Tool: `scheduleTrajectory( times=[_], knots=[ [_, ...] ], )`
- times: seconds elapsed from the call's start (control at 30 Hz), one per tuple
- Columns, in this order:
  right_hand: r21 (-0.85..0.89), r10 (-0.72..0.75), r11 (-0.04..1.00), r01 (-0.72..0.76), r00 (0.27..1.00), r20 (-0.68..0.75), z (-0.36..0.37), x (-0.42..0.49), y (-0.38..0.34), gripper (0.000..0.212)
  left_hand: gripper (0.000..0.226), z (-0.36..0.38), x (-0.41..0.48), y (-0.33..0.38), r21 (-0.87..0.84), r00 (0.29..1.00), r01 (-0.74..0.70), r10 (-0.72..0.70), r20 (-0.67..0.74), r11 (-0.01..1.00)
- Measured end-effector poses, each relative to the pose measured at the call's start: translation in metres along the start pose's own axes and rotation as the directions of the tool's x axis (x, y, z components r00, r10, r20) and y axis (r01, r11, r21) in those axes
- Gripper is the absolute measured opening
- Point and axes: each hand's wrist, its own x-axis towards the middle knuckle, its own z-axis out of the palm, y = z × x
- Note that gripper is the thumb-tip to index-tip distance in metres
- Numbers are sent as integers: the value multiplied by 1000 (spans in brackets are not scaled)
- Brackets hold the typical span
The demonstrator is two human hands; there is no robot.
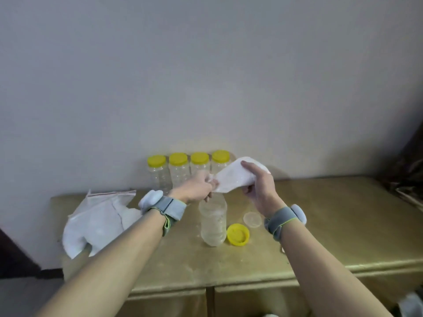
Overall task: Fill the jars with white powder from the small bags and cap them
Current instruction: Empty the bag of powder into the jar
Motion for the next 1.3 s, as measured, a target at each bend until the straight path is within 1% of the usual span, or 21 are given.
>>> scheduleTrajectory(
  times=[0.07, 0.1, 0.17, 0.23, 0.3, 0.33, 0.4, 0.47, 0.5, 0.53, 0.6, 0.7, 0.8, 0.87, 0.97, 1.03, 1.1, 1.17, 1.3],
  knots=[
    [-42, -18, 999, 18, 1000, -18, -7, 5, -2, 23, 26, 4, 5, 4, -89, 1000, -12, 10, -21, 996],
    [-55, -34, 998, 33, 999, -25, -9, 7, -3, 30, 29, 6, 8, 5, -101, 999, -24, 20, -47, 995],
    [-95, -81, 992, 78, 996, -27, -12, 9, -6, 51, 24, 9, 11, 5, -79, 996, -25, 17, -92, 997],
    [-167, -122, 979, 117, 992, -17, -11, 9, -8, 66, 23, 10, 14, -2, -3, 991, -19, 19, -134, 1000],
    [-268, -152, 952, 148, 988, 6, -8, 9, -7, 76, 16, 12, 14, -7, 102, 988, -11, 27, -155, 995],
    [-327, -170, 930, 167, 985, 20, -6, 9, -5, 81, 17, 14, 14, -9, 144, 986, -13, 37, -165, 989],
    [-435, -204, 877, 206, 978, 51, -1, 10, 0, 87, 19, 18, 13, -11, 253, 981, -22, 70, -180, 967],
    [-522, -232, 818, 242, 969, 87, 4, 9, 5, 90, 14, 20, 11, -13, 364, 974, -17, 98, -205, 931],
    [-554, -237, 793, 254, 966, 103, 7, 8, 7, 90, 9, 21, 10, -14, 398, 972, -2, 96, -217, 917],
    [-577, -237, 773, 263, 964, 121, 9, 7, 8, 91, 11, 21, 10, -17, 415, 969, 26, 79, -234, 910],
    [-605, -225, 746, 277, 961, 162, 12, 5, 10, 90, 22, 22, 9, -21, 427, 972, 98, 5, -235, 899],
    [-616, -224, 721, 317, 948, 226, 15, 1, 12, 77, 19, 23, 8, -24, 461, 975, 160, -66, -214, 873],
    [-626, -239, 699, 345, 938, 251, 17, -3, 12, 71, 17, 26, 7, -24, 509, 974, 177, -74, -216, 842],
    [-626, -242, 696, 351, 936, 256, 17, -4, 12, 69, 20, 29, 6, -25, 506, 972, 177, -70, -225, 844],
    [-629, -229, 701, 337, 941, 249, 17, -4, 12, 69, 26, 32, 4, -30, 446, 970, 175, -76, -231, 878],
    [-622, -214, 714, 321, 946, 242, 19, -5, 11, 65, 28, 31, 0, -33, 414, 969, 171, -77, -235, 894],
    [-628, -206, 712, 315, 948, 242, 21, -4, 10, 61, 26, 32, -3, -35, 393, 969, 167, -77, -235, 904],
    [-645, -212, 688, 331, 943, 258, 24, -5, 8, 59, 22, 32, -5, -36, 345, 967, 174, -93, -238, 922],
    [-677, -235, 633, 376, 926, 295, 28, -9, 5, 51, 24, 37, -9, -40, 243, 963, 166, -103, -251, 956]
  ],
)
